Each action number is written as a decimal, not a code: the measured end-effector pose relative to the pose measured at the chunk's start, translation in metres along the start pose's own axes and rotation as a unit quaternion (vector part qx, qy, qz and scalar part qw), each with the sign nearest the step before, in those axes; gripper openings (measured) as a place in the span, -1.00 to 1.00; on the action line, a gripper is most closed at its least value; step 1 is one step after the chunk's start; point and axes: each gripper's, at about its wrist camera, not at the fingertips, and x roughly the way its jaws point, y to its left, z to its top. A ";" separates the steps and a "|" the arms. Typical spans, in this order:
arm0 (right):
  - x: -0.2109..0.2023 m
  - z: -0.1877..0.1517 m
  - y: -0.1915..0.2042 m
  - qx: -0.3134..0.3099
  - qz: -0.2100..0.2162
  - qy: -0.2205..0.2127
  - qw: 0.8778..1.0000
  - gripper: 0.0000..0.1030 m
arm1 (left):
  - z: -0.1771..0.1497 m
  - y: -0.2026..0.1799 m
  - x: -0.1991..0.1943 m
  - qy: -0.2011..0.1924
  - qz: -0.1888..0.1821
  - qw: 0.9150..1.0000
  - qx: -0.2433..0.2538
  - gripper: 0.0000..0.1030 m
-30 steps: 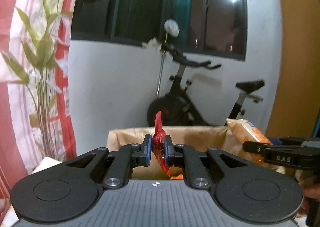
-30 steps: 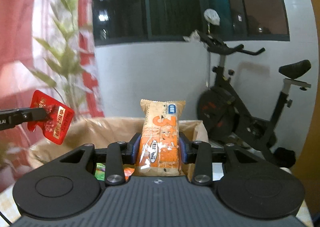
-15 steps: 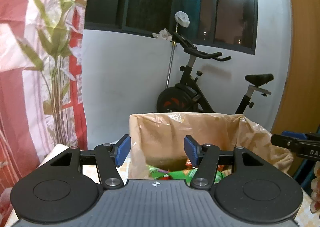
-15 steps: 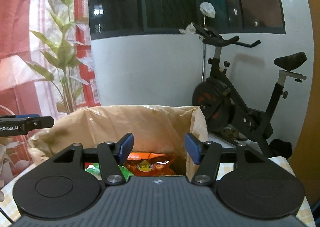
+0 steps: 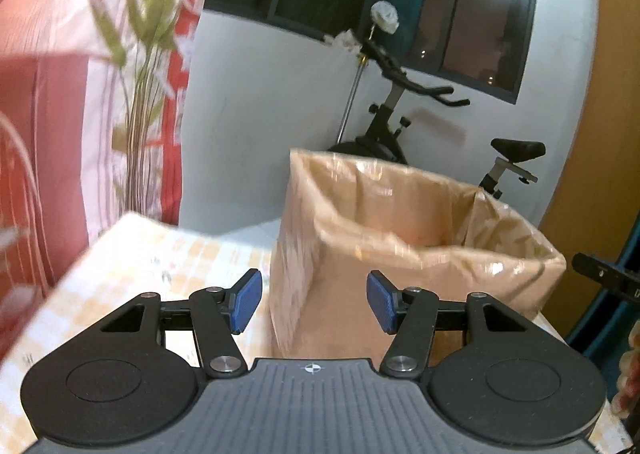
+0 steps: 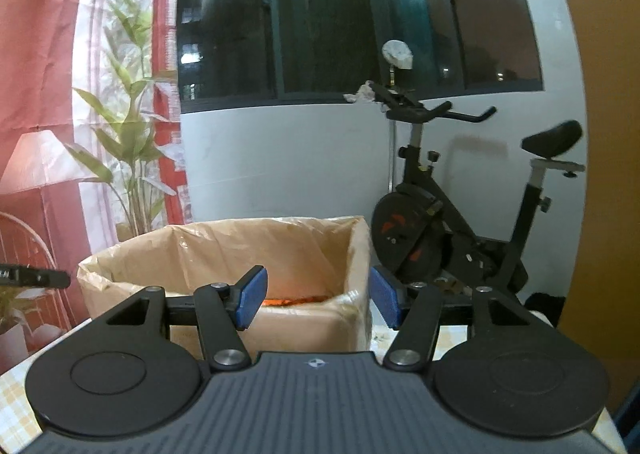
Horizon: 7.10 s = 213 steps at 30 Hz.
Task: Organize snacks
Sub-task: 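Grasp the blue-and-orange wrapped cake with the right tool while the left tool approaches a red-and-clear packet, then grasp the red-and-clear packet with the left tool while the right tool holds the cake, then lift both snacks and carry them over the paper bag, then release both snacks into the paper bag by opening both tools, then move both tools back down to the remaining snacks beside the paper bag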
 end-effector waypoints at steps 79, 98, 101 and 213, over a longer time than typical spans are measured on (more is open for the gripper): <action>0.011 -0.130 0.039 -0.020 0.011 0.227 0.974 0.43 | -0.117 -0.006 0.081 0.174 0.032 0.984 -0.032 0.19; 0.009 -0.131 0.041 -0.017 0.019 0.228 0.973 0.43 | -0.120 -0.007 0.078 0.168 0.037 0.985 -0.018 -0.16; 0.009 -0.131 0.041 -0.016 0.019 0.229 0.973 0.42 | -0.123 -0.010 0.061 0.160 0.023 0.987 -0.014 -0.16; 0.045 -0.130 -0.046 -0.003 -0.045 0.184 0.982 0.49 | -0.068 0.000 0.007 0.048 0.066 0.997 0.005 0.29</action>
